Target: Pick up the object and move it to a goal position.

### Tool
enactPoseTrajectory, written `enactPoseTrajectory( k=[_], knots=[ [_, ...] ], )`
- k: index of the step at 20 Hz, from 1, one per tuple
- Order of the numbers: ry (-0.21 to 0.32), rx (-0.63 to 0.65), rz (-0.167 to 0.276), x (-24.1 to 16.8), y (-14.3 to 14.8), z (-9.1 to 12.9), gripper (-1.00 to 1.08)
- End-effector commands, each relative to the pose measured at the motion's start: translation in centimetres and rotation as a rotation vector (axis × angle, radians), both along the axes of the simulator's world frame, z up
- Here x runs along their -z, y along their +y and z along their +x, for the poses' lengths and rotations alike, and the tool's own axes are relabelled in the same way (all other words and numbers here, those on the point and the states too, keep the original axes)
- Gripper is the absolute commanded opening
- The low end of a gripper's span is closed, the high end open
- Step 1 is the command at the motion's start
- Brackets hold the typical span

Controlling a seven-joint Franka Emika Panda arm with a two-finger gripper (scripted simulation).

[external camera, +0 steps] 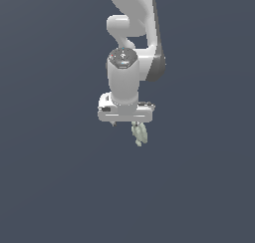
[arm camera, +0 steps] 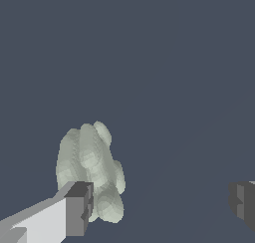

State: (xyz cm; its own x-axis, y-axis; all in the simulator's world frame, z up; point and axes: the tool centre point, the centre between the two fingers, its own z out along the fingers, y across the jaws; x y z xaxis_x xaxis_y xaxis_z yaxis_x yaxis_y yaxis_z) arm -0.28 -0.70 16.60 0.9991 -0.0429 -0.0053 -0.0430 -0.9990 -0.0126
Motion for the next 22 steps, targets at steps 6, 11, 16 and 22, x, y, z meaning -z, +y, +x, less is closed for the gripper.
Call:
enactPoseTrajectory(
  k=[6, 11, 16, 22],
  knots=[
    [0.003, -0.006, -0.005, 0.0, -0.8, 0.0, 1.00],
    [0.009, -0.006, -0.013, 0.0, -2.3, 0.0, 1.00],
    [0.008, -0.014, -0.012, 0.1, -2.0, -0.1, 1.00],
    [0.004, -0.113, -0.013, 0.7, 0.7, -0.6, 1.00]
  ],
)
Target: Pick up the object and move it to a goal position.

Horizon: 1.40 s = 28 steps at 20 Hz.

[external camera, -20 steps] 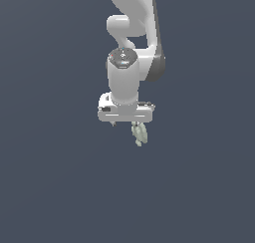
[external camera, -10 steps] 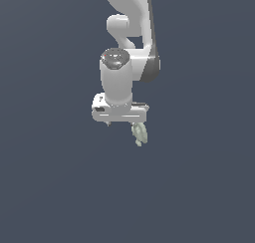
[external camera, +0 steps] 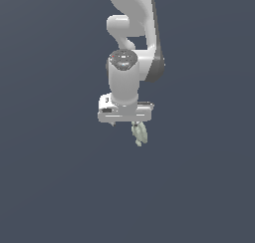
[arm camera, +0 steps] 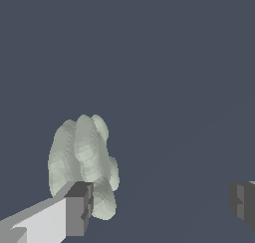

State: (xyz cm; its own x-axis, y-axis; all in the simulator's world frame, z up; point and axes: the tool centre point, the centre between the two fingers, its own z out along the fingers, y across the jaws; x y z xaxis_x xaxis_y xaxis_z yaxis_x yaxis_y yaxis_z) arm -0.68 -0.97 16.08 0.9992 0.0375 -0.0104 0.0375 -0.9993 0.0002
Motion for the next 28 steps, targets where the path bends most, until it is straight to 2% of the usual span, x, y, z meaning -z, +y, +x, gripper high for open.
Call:
enactPoseTrajectory(
  k=[1, 6, 10, 17, 28],
  knots=[
    [-0.002, -0.061, 0.000, 0.4, 1.7, -0.3, 1.00],
    [-0.008, -0.197, 0.001, 1.2, 5.4, -1.3, 1.00],
    [-0.010, -0.250, 0.002, 1.5, 6.8, -1.7, 1.00],
    [-0.009, -0.249, 0.002, 2.0, 6.9, -1.7, 1.00],
    [-0.010, -0.256, 0.002, 6.3, 7.0, -1.9, 1.00]
  ],
)
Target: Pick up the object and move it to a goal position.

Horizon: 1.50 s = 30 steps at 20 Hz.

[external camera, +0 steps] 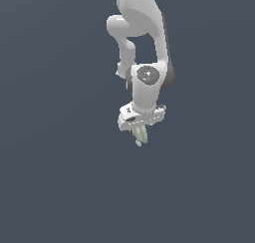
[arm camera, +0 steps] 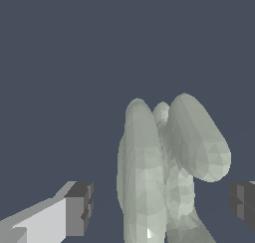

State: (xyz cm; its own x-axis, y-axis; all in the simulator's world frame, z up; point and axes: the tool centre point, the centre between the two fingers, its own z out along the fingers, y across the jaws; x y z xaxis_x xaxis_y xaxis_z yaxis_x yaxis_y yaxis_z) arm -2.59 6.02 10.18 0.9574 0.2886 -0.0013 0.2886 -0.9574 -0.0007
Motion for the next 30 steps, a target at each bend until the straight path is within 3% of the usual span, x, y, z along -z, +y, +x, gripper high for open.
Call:
enactPoseTrajectory(
  k=[1, 3, 4, 18, 23, 30],
  knots=[
    [-0.001, -0.001, 0.000, 0.5, 0.0, 0.1, 1.00],
    [-0.001, -0.001, 0.000, 0.6, 0.0, 0.1, 1.00],
    [-0.001, -0.001, 0.000, 0.6, 0.0, 0.1, -1.00],
    [-0.003, -0.002, 0.000, 0.5, -0.5, 0.1, -1.00],
    [-0.002, -0.002, 0.000, 0.2, -2.9, 0.0, -1.00],
    [-0.002, -0.001, 0.000, -0.5, -8.3, -0.1, -1.00]
  ],
)
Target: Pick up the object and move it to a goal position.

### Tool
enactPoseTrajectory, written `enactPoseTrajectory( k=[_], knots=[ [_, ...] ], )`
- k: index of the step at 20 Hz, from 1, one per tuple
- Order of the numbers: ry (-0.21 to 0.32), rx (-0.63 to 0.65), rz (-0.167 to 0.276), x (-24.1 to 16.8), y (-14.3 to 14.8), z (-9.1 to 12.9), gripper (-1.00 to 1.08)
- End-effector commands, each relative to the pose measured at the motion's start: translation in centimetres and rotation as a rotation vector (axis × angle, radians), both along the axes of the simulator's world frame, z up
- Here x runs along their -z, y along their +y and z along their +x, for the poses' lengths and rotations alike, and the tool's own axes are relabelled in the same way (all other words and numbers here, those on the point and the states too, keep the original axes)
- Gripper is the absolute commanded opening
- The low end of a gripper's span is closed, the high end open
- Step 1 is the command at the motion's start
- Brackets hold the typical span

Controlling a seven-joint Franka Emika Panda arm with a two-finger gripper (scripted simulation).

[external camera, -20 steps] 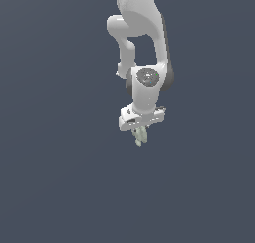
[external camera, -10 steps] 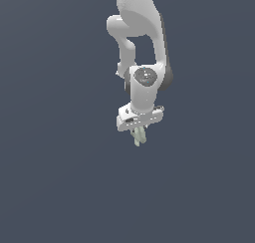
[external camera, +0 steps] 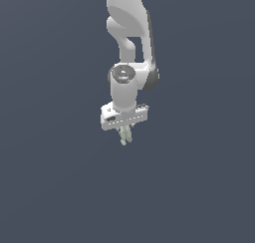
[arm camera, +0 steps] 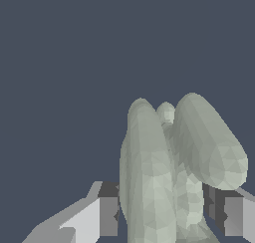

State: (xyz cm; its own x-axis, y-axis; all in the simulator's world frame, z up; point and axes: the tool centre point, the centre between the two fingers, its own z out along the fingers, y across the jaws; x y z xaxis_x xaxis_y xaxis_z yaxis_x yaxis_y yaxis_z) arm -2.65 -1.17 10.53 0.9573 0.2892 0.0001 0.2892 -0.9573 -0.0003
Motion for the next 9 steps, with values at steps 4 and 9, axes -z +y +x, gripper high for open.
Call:
enactPoseTrajectory(
  k=[4, 9],
  knots=[
    [0.000, -0.001, 0.000, -0.4, -3.1, 0.0, -1.00],
    [0.000, -0.001, 0.000, -0.5, -4.1, 0.1, -1.00]
  ],
)
